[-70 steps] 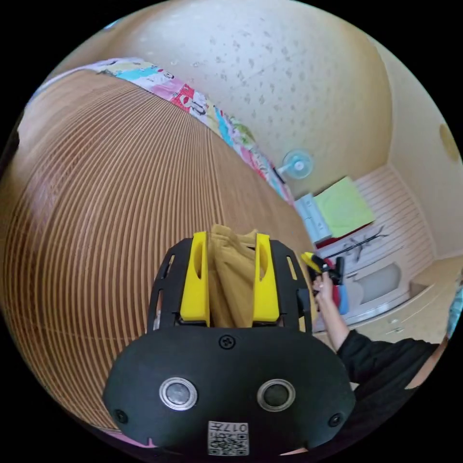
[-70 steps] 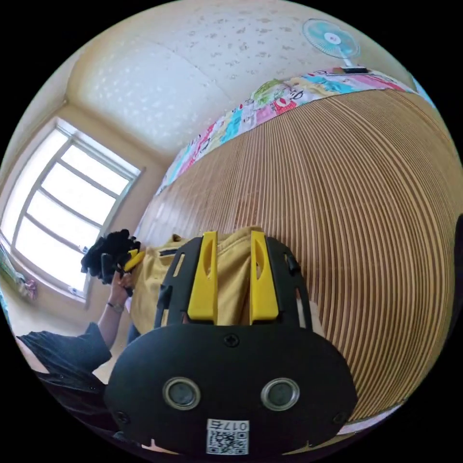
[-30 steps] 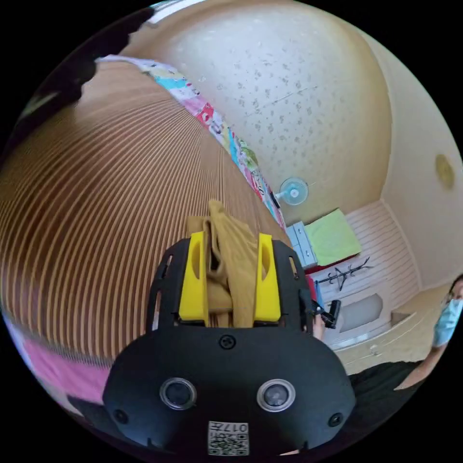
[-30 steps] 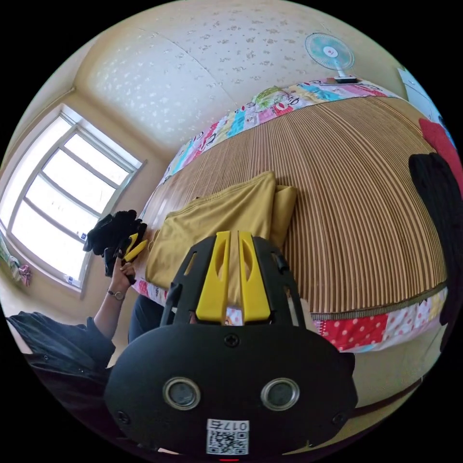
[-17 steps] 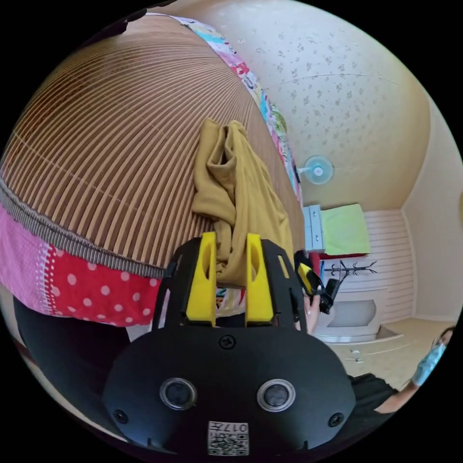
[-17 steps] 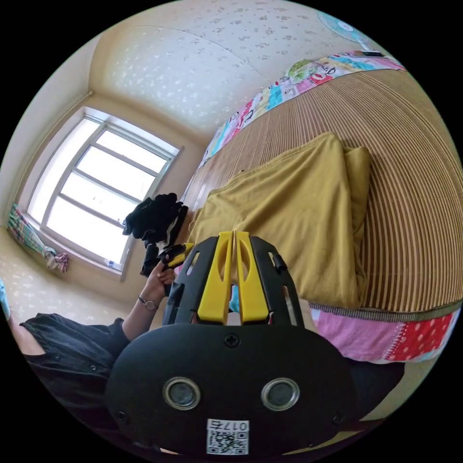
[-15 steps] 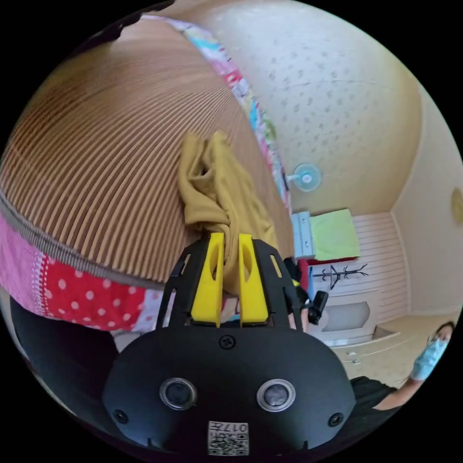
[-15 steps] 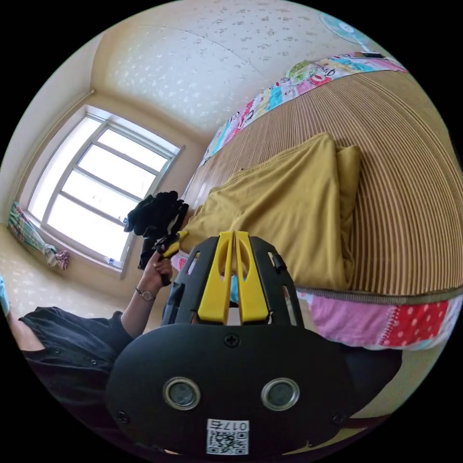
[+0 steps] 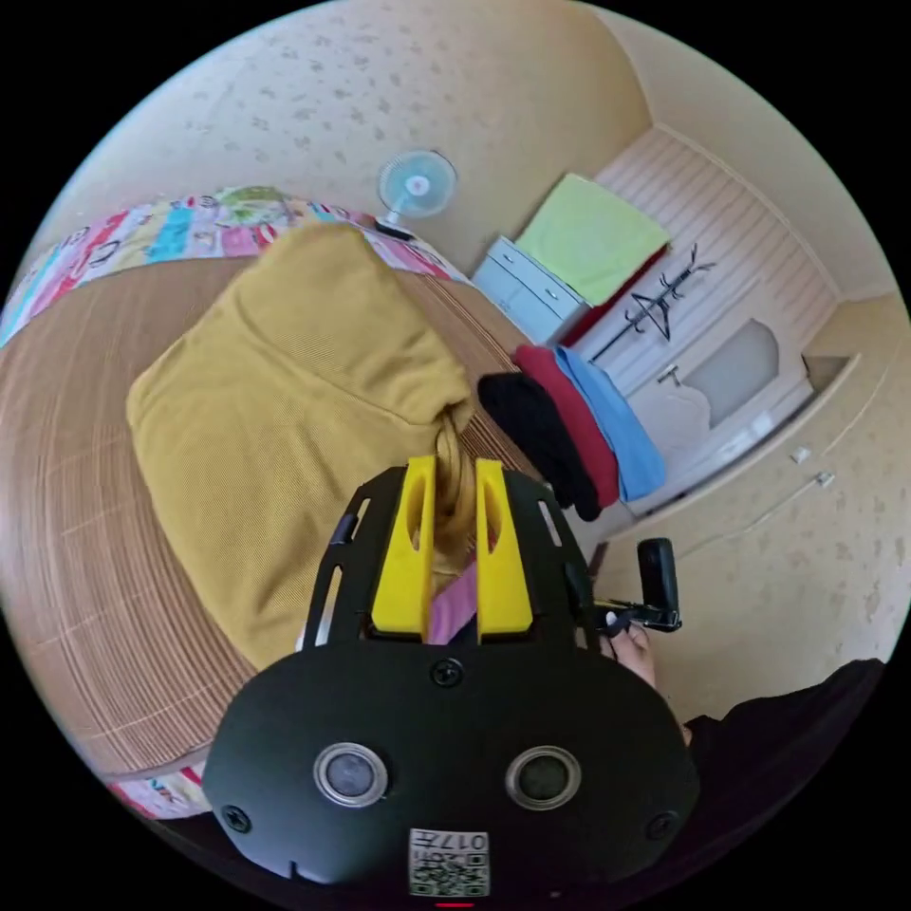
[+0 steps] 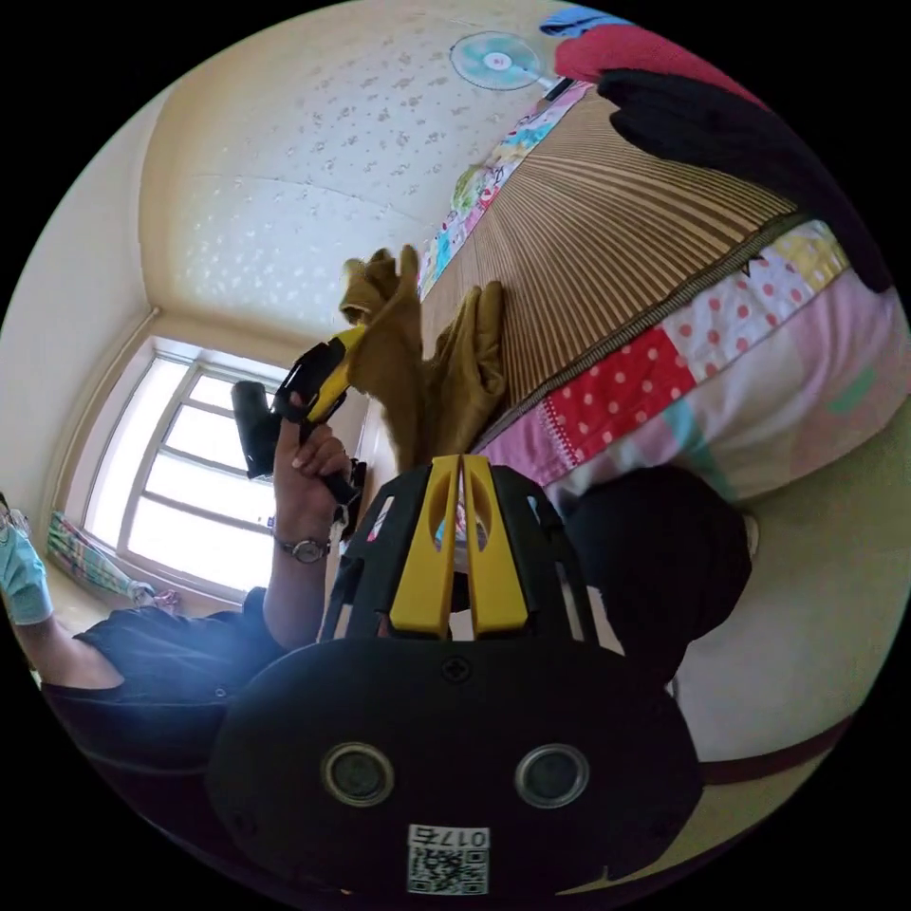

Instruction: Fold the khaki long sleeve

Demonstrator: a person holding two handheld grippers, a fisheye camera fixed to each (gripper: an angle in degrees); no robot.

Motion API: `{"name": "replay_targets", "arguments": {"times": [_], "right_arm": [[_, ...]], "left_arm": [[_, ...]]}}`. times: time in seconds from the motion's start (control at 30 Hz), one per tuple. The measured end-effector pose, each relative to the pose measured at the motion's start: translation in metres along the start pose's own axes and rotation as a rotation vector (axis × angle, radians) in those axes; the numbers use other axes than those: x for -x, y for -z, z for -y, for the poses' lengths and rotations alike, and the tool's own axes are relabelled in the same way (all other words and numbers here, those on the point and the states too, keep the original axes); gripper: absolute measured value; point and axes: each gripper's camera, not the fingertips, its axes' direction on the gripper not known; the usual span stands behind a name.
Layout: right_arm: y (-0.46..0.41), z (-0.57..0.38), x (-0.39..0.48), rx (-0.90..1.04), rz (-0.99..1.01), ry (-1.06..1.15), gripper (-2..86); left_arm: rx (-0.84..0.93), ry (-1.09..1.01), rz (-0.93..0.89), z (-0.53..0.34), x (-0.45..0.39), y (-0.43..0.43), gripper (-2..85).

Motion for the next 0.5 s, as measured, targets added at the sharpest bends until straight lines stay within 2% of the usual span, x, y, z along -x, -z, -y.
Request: {"name": "replay_targets", "arguments": {"times": [0.1, 0.2, 0.3, 0.4, 0.5], "right_arm": [[0.015, -0.004, -0.010, 0.001, 0.069, -0.019, 2.1], [0.025, -0.003, -0.012, 0.020, 0.094, -0.023, 4.5], [0.028, 0.003, -0.013, 0.029, 0.148, -0.022, 7.6], [0.024, 0.012, -0.013, 0.037, 0.242, -0.036, 11.6], [0.011, 0.017, -0.018, 0.081, 0.344, -0.121, 16.7]], "left_arm": [[0.030, -0.002, -0.060, -0.027, 0.010, -0.008, 11.0], [-0.106, 0.064, -0.007, -0.071, 0.044, 0.042, 12.7], [-0.153, 0.259, 0.076, -0.112, 0.099, 0.081, 16.8], [-0.022, 0.430, 0.015, -0.137, 0.154, 0.070, 17.5], [0.135, 0.509, -0.150, -0.156, 0.183, 0.035, 11.1]]}}
